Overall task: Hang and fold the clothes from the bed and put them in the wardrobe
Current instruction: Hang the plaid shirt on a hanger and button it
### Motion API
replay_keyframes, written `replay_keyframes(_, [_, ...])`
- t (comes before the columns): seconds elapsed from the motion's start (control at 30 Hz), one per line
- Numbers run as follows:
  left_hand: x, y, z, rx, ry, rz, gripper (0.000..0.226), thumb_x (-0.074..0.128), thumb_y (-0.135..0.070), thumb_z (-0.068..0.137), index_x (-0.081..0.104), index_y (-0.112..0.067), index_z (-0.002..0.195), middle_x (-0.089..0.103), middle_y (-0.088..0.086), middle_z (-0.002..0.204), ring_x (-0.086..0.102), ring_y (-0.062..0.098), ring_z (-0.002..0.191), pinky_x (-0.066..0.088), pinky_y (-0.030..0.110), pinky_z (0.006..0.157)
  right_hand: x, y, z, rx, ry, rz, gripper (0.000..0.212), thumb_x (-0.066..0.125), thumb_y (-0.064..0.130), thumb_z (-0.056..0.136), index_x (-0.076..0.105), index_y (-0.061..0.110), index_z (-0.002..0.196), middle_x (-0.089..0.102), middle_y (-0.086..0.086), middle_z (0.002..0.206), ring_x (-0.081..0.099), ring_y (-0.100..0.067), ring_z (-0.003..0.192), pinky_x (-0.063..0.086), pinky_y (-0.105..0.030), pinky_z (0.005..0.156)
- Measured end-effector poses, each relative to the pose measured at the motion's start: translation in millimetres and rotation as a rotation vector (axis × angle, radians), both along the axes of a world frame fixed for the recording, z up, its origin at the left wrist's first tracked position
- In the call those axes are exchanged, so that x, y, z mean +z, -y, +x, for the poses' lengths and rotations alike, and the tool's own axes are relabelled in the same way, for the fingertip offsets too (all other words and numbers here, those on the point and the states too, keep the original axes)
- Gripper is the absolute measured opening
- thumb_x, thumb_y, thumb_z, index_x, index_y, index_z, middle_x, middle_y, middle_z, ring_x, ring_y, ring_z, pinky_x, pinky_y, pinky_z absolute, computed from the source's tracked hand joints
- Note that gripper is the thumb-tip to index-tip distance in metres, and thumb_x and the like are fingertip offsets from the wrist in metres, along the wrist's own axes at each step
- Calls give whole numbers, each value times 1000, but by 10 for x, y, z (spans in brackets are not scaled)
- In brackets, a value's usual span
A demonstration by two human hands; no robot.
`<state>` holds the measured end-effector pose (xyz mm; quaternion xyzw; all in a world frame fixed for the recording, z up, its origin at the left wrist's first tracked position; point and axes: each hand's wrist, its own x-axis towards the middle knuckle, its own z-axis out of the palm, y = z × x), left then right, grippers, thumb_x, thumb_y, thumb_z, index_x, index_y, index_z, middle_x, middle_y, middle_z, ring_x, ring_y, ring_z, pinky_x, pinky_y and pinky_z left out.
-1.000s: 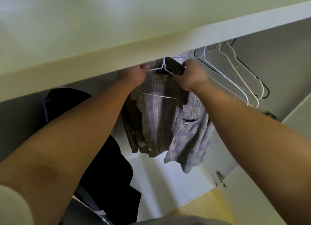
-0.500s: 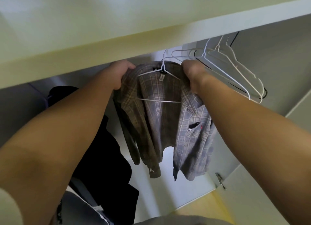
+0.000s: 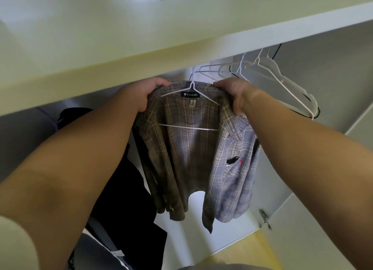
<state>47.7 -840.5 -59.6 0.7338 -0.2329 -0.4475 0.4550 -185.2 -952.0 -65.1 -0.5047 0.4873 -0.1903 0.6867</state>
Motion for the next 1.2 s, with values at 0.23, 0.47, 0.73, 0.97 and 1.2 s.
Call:
replay_keyframes(0.23, [34,90,-120,125,32,42,20,70,-19,85,67,-7,69,67,12,72,66,26,61,60,39,71,57,6,71,-28,-111,-28,11,62,12,91,68,5,85,74,-13,69,69,-27,50,60,-47,52])
replay_keyframes(0.47, [23,131,-121,65,214,103,28,65,-21,97,67,-3,76,68,15,68,65,26,55,58,33,55,16,68,102,15,-176,-175,16,61,14,99,65,4,87,75,-17,105,73,-31,99,59,-48,90])
replay_keyframes(0.73, [-302,-69,115,102,133,58,26,76,-34,90,75,-7,91,73,17,117,70,33,105,55,53,98,-196,170,-5,121,-528,-666,30,66,33,96,65,6,107,67,-16,121,65,-31,110,45,-31,76])
replay_keyframes(0.97, [-743,-254,53,174,397,-67,58,56,-72,88,70,-16,83,72,8,92,67,27,83,54,33,74,-479,103,-41,66,-597,-888,53,49,54,101,60,2,94,64,-16,93,62,-35,90,43,-33,71])
replay_keyframes(1.2, [-1070,-325,80,210,324,-264,15,65,-31,98,73,-24,87,74,14,104,69,30,96,57,45,89,-825,-61,-223,-39,-238,-846,23,63,20,97,55,18,118,62,-9,114,63,-25,91,56,-41,80])
